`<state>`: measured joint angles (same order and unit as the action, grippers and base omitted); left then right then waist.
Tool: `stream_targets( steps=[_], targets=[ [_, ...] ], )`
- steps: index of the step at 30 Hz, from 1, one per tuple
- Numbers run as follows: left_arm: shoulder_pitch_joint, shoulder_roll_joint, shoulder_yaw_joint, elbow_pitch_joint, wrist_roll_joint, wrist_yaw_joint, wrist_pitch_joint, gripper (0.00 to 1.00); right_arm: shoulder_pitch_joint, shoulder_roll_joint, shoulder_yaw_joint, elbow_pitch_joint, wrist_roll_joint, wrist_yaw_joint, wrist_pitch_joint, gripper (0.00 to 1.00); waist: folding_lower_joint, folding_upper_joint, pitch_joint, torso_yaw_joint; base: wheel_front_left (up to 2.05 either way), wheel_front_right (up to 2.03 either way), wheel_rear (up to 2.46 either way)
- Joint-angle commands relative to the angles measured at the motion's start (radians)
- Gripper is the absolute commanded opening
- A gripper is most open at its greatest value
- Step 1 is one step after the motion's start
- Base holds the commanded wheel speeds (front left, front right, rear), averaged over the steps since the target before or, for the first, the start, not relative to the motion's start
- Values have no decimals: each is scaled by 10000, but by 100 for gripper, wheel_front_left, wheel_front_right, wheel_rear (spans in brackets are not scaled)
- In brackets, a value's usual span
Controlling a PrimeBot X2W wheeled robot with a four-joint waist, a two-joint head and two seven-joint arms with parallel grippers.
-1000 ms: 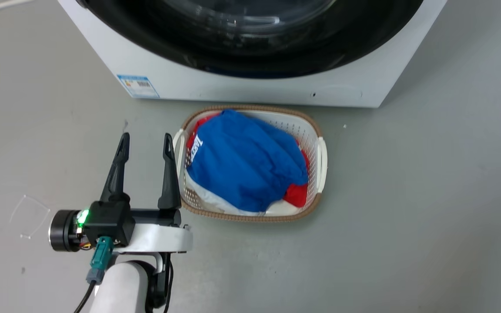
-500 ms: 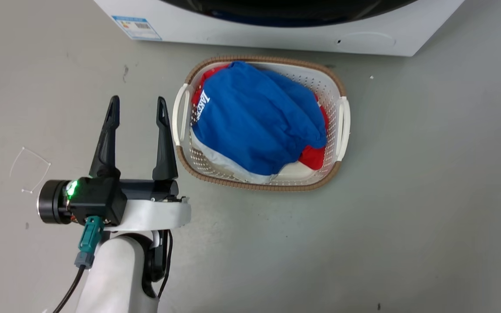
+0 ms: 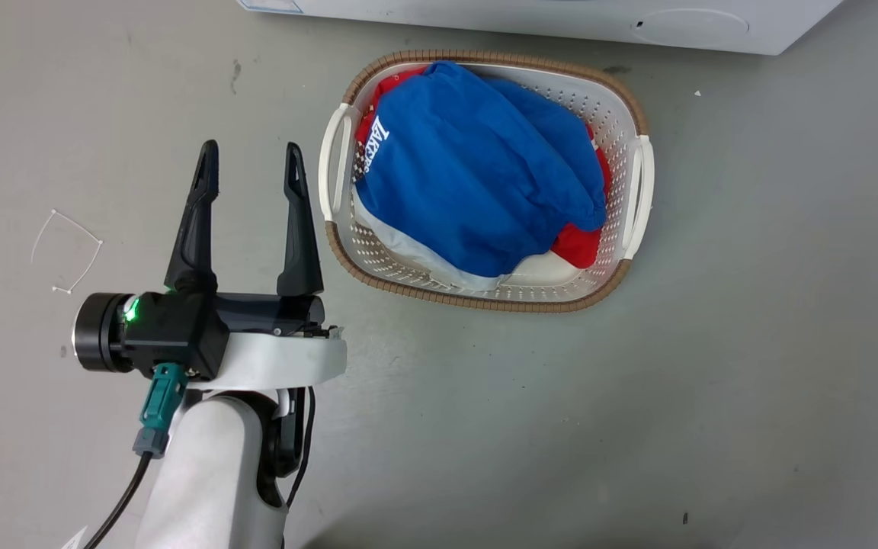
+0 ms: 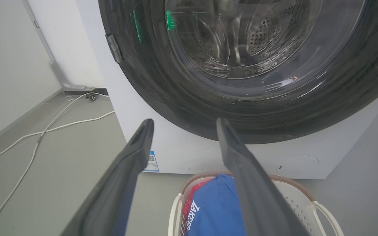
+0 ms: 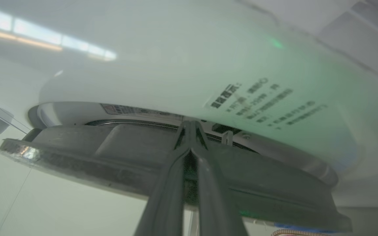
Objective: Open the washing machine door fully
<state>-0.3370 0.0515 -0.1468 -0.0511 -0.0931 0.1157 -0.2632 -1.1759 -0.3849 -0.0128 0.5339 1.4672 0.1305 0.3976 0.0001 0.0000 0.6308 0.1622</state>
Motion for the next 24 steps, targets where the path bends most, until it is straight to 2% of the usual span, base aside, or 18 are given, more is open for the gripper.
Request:
stream_targets(
  steps=[1, 11, 24],
  targets=[
    [-179, -19, 7, -18, -53, 50, -24, 100, -193, -31, 159, 70, -94, 4, 121, 0, -1, 0, 37, 18, 0, 0, 0],
    [-218, -17, -128, 76, -151, 104, -24, 100, -737, 10, 950, 340, -719, 15, 707, 0, -1, 0, 18, 156, 0, 0, 0],
    [348, -19, 199, 286, 118, -89, -26, 100, 1006, -211, 1298, -425, -382, 15, 1634, 0, -1, 0, -1091, -383, 0, 0, 0]
  ],
)
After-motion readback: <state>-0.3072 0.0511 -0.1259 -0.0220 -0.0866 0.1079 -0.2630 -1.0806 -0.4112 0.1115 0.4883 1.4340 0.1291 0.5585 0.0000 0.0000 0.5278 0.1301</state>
